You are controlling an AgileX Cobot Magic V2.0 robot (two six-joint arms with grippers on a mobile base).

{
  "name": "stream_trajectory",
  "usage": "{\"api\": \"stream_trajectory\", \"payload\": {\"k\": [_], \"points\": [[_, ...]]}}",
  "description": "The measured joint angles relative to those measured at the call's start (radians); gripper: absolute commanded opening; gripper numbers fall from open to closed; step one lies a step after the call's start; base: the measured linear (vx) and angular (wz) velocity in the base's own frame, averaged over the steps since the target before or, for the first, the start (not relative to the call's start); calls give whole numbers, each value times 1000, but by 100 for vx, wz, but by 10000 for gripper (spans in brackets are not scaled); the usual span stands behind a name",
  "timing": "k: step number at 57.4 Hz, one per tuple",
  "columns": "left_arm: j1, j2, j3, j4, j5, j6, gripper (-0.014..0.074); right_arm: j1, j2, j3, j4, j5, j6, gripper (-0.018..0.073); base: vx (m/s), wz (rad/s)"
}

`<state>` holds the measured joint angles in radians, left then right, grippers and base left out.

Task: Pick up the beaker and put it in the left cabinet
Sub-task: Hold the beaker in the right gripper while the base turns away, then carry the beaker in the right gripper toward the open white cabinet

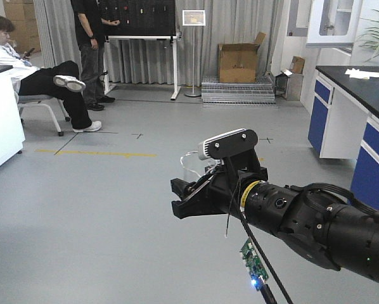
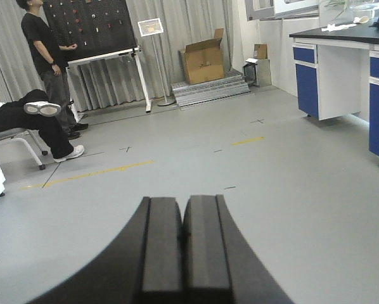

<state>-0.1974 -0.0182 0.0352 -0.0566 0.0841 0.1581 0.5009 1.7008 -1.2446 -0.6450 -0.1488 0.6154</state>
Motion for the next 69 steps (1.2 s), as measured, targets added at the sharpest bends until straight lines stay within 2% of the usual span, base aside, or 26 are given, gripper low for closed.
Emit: {"api": "stream_trajectory", "payload": {"k": [69], "points": [[0,0,0,0,0,0,-6,0,0,0,0,2,0,208,54,-4]]}}
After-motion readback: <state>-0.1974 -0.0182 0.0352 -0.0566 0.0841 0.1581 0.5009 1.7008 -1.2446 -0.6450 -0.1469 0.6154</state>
